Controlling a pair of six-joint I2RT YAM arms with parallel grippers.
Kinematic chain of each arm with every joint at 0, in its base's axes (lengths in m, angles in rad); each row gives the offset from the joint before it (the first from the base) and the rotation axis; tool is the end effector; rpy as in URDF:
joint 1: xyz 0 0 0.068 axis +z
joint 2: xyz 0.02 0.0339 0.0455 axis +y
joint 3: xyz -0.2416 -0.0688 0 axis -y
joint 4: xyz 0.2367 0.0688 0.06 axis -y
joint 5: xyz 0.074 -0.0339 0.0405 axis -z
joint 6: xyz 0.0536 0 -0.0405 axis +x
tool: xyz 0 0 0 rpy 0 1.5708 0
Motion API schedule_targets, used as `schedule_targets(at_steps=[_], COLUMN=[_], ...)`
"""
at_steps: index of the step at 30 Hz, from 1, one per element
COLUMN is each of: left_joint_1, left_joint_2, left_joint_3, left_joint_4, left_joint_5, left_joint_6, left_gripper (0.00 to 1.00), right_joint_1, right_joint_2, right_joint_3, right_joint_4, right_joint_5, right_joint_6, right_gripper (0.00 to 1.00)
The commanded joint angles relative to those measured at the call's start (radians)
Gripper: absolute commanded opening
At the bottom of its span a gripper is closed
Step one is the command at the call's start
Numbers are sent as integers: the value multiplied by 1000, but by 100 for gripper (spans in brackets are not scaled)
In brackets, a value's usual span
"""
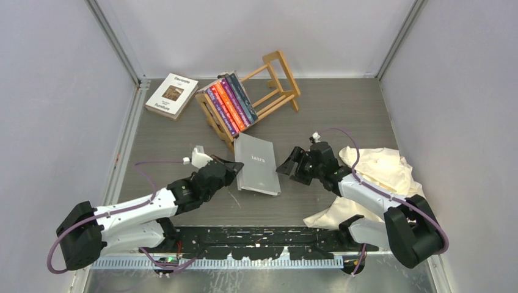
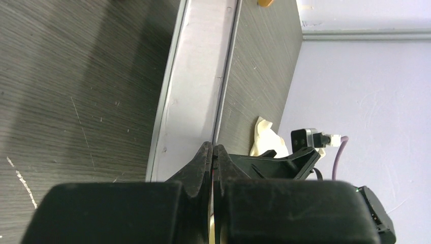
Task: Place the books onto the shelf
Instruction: Pick up the book from the center of the board.
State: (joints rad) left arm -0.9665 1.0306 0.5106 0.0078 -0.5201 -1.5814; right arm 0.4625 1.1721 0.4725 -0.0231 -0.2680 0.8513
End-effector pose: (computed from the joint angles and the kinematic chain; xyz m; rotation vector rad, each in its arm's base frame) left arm 0.1560 -0.1791 0.1961 -0.9721 1.9529 -1.0380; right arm 0.2086 0.1199 0.1465 0.3285 2.4437 0.9412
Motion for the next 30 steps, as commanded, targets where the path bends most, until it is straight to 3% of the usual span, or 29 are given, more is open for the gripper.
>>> schedule_targets(at_steps=[1,15,30], left_joint_1=[6,5,5], left_joint_2=[-38,-60,-7], left_joint_3=[45,44,84], left_joint_4=[-52,-106,-88], left_joint_5=[-57,-34,-5], left_joint_6=[-103,-249,-321], left_gripper=[0,0,0], right_joint_1=[-4,-15,-15], right_joint_2=[-27,8,287], right_joint_3=[-15,-133,-233], right_joint_4=[143,382,861], right_joint_5=[-51,-151,-223], right_joint_6=[88,304,498], right_gripper=[77,82,86])
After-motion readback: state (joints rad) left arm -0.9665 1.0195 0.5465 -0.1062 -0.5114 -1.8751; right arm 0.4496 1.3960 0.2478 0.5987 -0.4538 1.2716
